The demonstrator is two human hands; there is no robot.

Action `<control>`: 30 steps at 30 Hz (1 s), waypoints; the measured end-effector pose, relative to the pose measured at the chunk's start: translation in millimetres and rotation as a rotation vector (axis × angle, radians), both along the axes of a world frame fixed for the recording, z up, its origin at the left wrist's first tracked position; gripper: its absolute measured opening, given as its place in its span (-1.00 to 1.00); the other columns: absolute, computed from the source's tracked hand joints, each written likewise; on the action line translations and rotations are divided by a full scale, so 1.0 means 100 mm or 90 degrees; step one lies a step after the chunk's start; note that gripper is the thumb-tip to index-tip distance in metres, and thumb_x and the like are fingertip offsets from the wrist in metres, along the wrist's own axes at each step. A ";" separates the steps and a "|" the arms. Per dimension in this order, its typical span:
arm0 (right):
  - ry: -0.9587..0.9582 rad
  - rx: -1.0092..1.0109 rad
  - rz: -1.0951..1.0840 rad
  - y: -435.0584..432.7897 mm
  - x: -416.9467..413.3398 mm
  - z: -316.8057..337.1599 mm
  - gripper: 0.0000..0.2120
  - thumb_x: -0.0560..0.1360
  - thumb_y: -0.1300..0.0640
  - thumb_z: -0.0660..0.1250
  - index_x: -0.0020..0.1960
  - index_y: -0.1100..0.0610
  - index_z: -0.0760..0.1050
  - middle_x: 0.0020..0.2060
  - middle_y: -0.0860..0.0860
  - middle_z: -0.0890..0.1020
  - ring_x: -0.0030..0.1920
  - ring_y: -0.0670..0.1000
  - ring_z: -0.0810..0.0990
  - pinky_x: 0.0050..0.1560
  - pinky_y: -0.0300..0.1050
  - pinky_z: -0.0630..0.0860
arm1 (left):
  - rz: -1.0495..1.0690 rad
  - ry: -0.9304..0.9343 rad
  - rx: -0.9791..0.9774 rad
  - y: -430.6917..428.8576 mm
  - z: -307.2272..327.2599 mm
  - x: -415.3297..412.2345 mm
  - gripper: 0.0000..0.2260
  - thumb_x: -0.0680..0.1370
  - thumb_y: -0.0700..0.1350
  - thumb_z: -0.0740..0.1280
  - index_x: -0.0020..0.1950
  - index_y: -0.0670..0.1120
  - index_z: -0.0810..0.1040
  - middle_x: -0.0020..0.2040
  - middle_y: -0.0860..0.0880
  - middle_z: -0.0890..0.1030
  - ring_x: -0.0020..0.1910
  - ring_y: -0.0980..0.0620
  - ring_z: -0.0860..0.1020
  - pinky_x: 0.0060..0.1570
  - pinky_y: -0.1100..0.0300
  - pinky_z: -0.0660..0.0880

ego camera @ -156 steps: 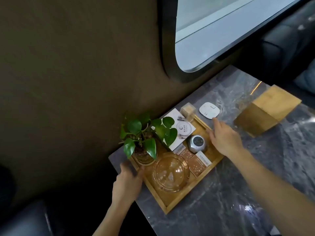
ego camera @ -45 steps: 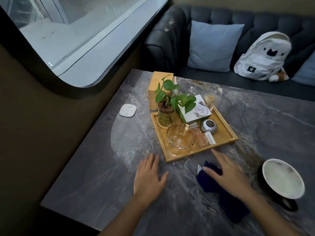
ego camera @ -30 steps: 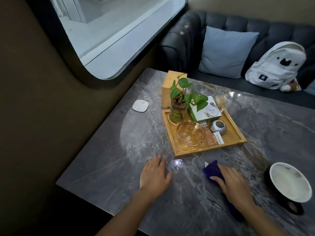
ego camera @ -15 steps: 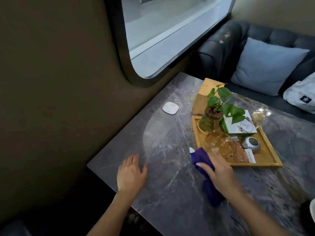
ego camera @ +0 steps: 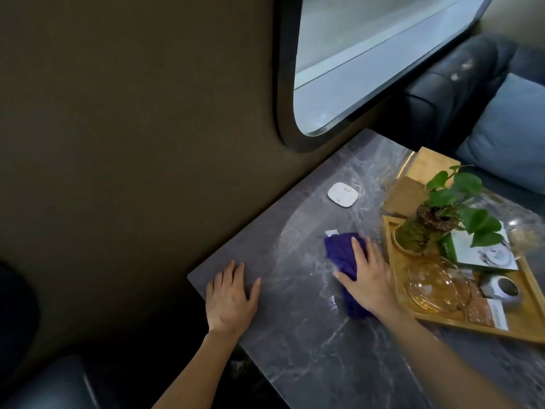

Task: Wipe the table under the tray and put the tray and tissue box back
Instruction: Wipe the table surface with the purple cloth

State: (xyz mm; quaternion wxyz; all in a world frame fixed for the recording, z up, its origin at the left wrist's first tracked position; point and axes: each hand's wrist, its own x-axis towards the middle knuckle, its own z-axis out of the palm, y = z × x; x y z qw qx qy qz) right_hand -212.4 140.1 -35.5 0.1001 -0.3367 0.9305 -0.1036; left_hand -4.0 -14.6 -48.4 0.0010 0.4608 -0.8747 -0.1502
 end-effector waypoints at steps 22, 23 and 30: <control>-0.044 -0.181 -0.178 -0.27 -0.15 -0.17 -0.56 0.57 0.18 0.15 0.42 0.20 0.20 0.44 0.15 0.27 0.45 0.13 0.20 0.41 0.02 0.16 | -0.094 0.061 0.012 -0.56 -0.23 -0.07 -0.56 0.62 -0.03 0.00 0.49 -0.12 0.13 0.53 -0.06 0.18 0.52 0.06 0.10 0.47 0.18 -0.11; -0.051 -0.186 -0.174 -0.28 -0.15 -0.17 -0.56 0.56 0.18 0.15 0.42 0.20 0.20 0.44 0.15 0.28 0.44 0.13 0.22 0.40 0.01 0.18 | -0.094 0.064 0.011 -0.56 -0.23 -0.07 -0.57 0.62 -0.06 -0.02 0.48 -0.14 0.14 0.52 -0.06 0.20 0.51 0.06 0.11 0.48 0.18 -0.11; -0.111 -0.210 -0.052 -0.52 0.00 -0.20 -0.59 0.56 0.14 0.17 0.39 0.15 0.28 0.42 0.08 0.33 0.43 0.07 0.25 0.39 -0.07 0.19 | -0.092 0.065 0.012 -0.57 -0.25 -0.07 -0.59 0.63 -0.15 -0.01 0.49 -0.14 0.11 0.53 -0.05 0.16 0.52 0.06 0.08 0.52 0.15 -0.07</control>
